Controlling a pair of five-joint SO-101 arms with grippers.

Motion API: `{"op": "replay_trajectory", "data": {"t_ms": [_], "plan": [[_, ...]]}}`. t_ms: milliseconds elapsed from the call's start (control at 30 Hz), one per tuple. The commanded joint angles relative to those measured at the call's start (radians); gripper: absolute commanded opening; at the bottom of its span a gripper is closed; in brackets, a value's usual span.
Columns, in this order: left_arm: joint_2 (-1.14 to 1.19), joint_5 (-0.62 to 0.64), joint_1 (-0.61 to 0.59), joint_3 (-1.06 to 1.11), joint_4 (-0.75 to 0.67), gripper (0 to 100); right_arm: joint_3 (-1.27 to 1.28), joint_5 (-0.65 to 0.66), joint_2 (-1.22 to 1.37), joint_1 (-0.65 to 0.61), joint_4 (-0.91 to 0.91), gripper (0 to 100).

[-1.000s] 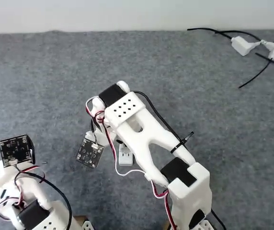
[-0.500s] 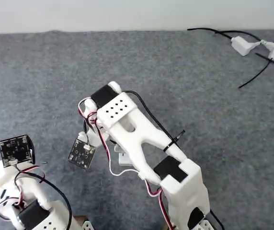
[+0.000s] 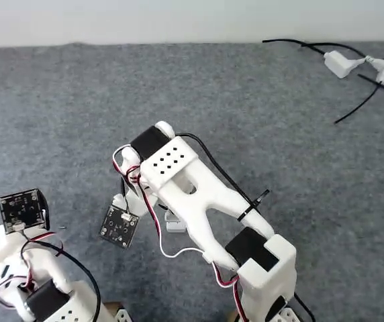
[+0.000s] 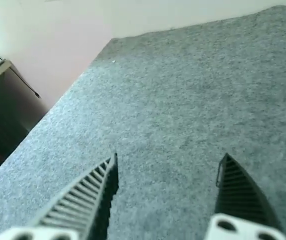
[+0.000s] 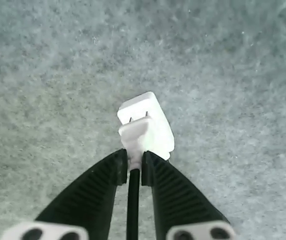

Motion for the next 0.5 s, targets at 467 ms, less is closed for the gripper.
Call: {"op": "replay_trajectory", "data": {"t_ms": [467], "plan": [[-0.014,0.0,0.0,-0.005,-0.029,31,-0.087,0.04,0.05,0.061,0.042,1.0]]}}
